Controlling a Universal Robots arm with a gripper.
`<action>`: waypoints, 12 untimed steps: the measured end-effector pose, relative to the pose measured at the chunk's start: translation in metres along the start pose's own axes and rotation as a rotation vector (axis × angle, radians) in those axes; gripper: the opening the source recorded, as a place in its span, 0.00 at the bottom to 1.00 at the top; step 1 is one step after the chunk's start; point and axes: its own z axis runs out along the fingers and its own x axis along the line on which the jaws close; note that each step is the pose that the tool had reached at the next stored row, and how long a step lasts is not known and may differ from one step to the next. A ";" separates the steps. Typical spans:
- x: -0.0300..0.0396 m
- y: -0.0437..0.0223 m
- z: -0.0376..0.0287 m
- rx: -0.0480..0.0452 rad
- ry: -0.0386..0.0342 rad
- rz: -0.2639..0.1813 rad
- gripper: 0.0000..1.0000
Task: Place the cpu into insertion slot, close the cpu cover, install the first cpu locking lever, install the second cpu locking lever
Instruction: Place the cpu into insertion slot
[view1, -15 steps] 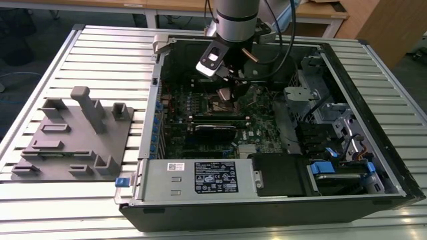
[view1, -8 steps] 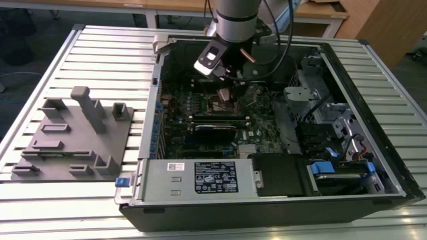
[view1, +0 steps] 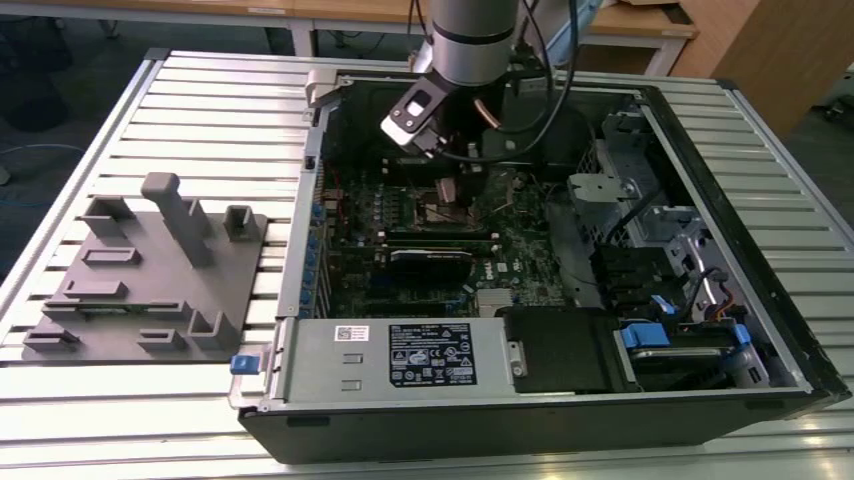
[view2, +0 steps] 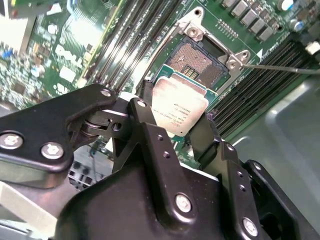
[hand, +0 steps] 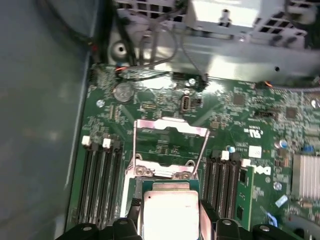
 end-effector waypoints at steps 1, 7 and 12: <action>0.0000 0.0000 0.0002 0.0001 -0.0014 0.018 0.54; 0.0000 -0.0001 0.0006 0.0004 -0.0055 0.067 0.54; 0.0001 -0.0008 0.0008 -0.0002 0.0053 0.068 0.54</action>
